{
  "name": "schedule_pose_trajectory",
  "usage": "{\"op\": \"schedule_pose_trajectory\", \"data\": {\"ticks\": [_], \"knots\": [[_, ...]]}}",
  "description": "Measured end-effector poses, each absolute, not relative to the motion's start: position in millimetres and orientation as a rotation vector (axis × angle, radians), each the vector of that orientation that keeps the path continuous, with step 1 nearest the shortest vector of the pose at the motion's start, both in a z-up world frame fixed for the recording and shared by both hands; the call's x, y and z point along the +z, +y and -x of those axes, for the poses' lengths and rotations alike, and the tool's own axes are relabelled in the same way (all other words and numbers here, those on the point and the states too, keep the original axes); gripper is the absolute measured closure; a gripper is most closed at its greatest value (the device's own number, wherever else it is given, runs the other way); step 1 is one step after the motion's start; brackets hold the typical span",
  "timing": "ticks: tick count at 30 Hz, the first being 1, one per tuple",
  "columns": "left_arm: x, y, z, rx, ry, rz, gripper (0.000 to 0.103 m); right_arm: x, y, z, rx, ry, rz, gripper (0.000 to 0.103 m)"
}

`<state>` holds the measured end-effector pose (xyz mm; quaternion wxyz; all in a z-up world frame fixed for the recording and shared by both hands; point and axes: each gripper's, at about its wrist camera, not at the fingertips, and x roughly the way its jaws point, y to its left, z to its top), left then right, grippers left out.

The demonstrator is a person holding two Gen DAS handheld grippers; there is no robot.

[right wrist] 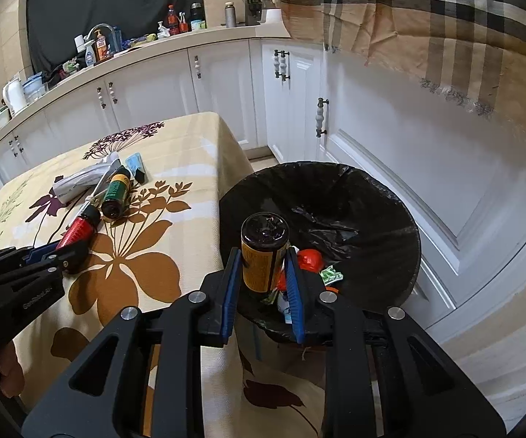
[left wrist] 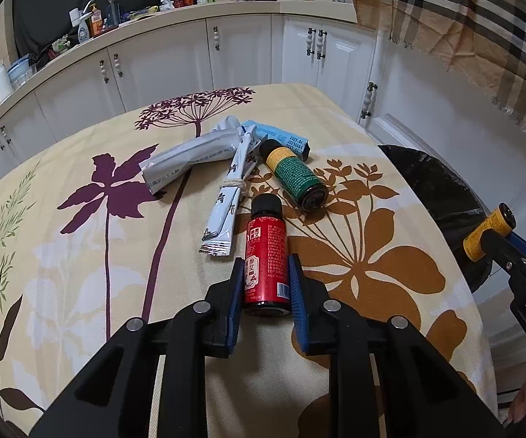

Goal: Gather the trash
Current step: 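Carry the gold bottle toward the bin while the left tool grasps the red can, then open both tools over the bin to drop the bottle and red can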

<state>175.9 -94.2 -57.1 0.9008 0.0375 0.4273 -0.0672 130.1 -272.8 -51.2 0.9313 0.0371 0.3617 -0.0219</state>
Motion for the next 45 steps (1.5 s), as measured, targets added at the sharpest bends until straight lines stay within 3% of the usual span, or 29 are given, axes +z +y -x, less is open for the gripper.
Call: {"op": "schedule_pose_trajectory", "data": {"ticks": [22, 45], "knots": [[-17, -163, -192, -0.289, 0.743, -0.132, 0.078, -27, -305, -148, -0.164, 0.645, -0.029, 0.080], [-51, -232, -252, -0.338, 0.785, -0.231, 0.077, -55, -348, -196, -0.255, 0.668, -0.051, 0.078]]}}
